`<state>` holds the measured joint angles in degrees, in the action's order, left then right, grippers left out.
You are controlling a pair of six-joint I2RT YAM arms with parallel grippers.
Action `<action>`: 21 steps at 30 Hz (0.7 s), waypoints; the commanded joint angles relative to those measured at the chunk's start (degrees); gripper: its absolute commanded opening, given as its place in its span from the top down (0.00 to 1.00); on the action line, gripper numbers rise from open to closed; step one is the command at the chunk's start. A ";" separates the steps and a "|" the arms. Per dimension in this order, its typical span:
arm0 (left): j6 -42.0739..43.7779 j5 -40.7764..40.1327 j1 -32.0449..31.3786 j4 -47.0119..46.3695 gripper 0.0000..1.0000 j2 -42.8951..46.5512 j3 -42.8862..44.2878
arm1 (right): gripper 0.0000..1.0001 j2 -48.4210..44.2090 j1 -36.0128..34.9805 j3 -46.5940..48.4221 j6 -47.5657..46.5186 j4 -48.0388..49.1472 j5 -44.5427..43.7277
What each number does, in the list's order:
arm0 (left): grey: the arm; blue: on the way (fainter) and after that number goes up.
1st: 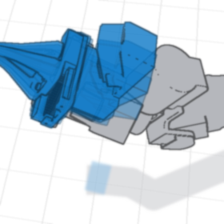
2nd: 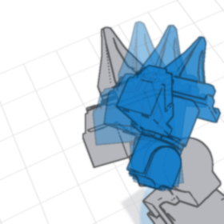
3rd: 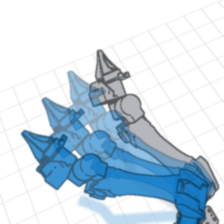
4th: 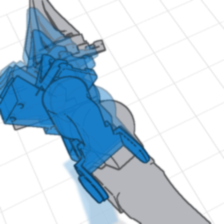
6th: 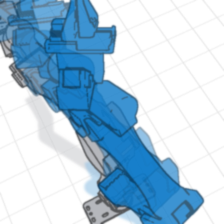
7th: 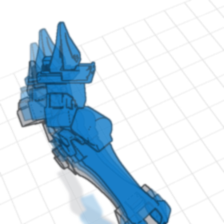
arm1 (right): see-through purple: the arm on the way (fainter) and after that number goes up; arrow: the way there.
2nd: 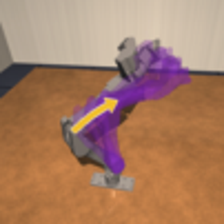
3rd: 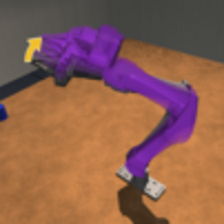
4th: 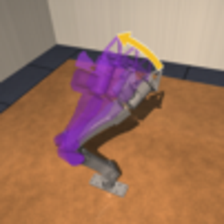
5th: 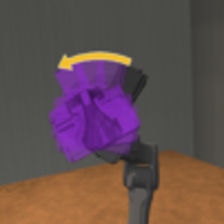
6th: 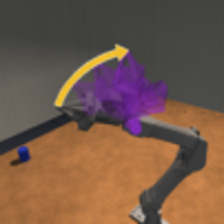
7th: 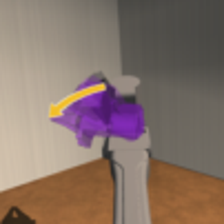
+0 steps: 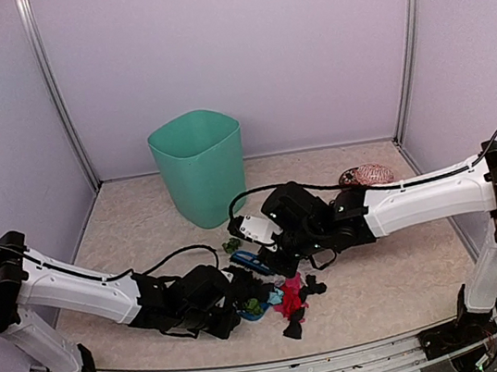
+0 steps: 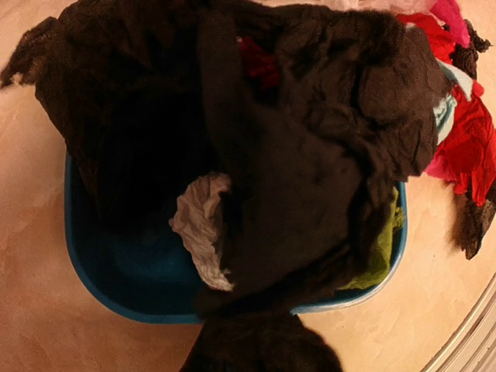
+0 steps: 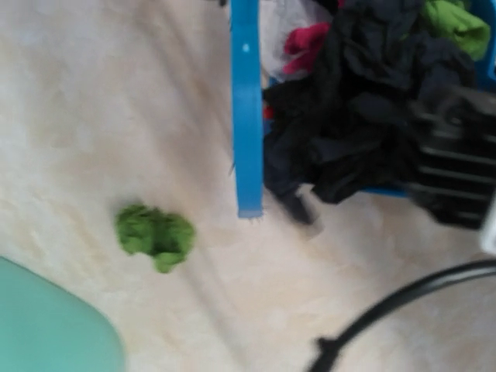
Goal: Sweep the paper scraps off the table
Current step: Sweep the paper scraps into the dustpan.
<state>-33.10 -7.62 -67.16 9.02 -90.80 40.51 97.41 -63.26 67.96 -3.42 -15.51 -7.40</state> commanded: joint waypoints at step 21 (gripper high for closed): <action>2.09 -7.03 0.40 -12.62 1.00 1.48 -4.99 | 1.00 -27.23 10.57 -18.92 23.66 6.16 -15.05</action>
<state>-32.42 -11.79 -67.16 -3.05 -90.04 34.81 74.28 -54.30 52.88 14.02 -11.11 -21.04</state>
